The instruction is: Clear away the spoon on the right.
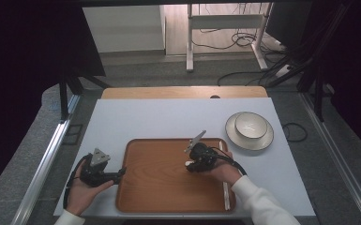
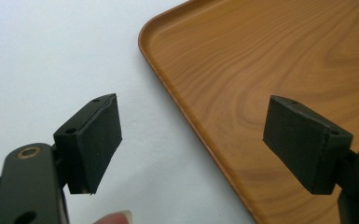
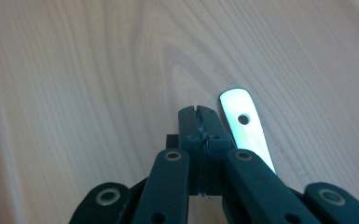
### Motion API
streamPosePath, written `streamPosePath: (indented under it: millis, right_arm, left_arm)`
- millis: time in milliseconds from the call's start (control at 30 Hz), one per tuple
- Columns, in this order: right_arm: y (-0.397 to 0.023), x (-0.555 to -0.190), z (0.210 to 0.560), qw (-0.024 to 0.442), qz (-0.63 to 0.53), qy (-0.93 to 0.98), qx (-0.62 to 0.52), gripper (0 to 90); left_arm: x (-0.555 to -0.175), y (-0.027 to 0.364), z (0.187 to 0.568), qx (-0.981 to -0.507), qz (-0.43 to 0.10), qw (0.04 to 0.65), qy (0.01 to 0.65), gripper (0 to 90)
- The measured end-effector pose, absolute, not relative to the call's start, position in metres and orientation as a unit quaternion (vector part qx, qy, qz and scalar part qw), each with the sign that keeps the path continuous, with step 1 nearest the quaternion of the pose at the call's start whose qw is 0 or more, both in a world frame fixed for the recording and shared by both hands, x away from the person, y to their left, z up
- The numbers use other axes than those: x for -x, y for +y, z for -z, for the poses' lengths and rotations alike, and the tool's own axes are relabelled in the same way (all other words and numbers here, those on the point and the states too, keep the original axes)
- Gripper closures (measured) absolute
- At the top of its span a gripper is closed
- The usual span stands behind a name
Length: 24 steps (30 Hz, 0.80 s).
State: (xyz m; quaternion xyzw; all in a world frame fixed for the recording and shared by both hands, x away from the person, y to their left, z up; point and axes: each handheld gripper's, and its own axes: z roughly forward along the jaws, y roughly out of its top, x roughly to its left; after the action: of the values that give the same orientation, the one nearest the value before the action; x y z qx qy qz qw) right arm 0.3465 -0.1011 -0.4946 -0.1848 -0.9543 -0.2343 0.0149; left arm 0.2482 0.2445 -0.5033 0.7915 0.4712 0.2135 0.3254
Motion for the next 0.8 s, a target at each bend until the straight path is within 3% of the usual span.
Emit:
streamPosePath:
  millis: [800]
  right_arm:
    - [-0.125,-0.379,0.501,-0.041,0.24,-0.922,0.302,89.5]
  left_arm:
    - [-0.248,0.244,0.504,-0.793,-0.213,0.323,0.471,19.0]
